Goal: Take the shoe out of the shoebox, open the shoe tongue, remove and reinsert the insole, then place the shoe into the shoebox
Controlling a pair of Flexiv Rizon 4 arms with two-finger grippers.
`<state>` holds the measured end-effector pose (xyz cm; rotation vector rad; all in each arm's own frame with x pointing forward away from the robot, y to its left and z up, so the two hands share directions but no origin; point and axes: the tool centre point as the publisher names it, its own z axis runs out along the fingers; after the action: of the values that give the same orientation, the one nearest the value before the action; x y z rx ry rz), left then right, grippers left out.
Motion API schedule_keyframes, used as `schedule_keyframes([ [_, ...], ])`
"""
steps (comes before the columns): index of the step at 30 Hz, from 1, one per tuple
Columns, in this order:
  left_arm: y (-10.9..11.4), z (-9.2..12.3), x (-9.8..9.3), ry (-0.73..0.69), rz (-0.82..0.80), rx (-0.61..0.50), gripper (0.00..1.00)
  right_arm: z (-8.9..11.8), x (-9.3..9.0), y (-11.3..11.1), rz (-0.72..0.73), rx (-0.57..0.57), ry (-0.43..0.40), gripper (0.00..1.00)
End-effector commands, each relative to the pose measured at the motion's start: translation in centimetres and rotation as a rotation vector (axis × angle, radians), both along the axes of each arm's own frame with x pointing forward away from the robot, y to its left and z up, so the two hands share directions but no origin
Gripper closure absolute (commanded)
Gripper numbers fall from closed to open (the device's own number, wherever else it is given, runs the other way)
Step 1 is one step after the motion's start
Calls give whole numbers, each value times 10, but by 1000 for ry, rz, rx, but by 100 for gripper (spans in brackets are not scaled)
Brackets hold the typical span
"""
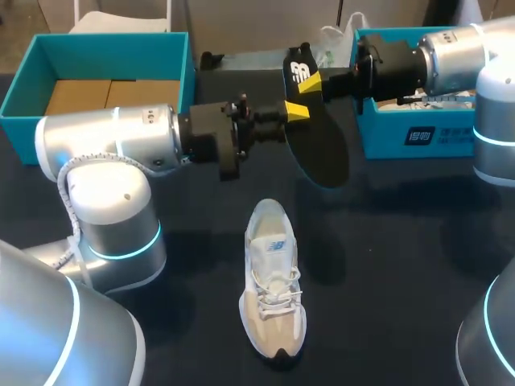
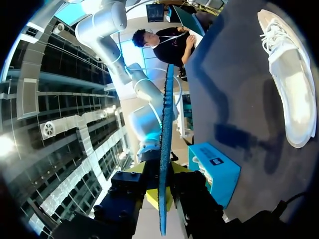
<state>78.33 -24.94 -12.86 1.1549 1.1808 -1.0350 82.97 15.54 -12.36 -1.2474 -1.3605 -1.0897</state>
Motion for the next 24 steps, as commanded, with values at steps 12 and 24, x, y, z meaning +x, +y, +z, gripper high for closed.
schedule_keyframes([
  [12,-12,-1,1,-2,12,10,100,1,-1,0,-1,-5,1,100],
  [24,7,-4,-2,8,4,16,100,3,-6,-8,-39,15,-20,0],
])
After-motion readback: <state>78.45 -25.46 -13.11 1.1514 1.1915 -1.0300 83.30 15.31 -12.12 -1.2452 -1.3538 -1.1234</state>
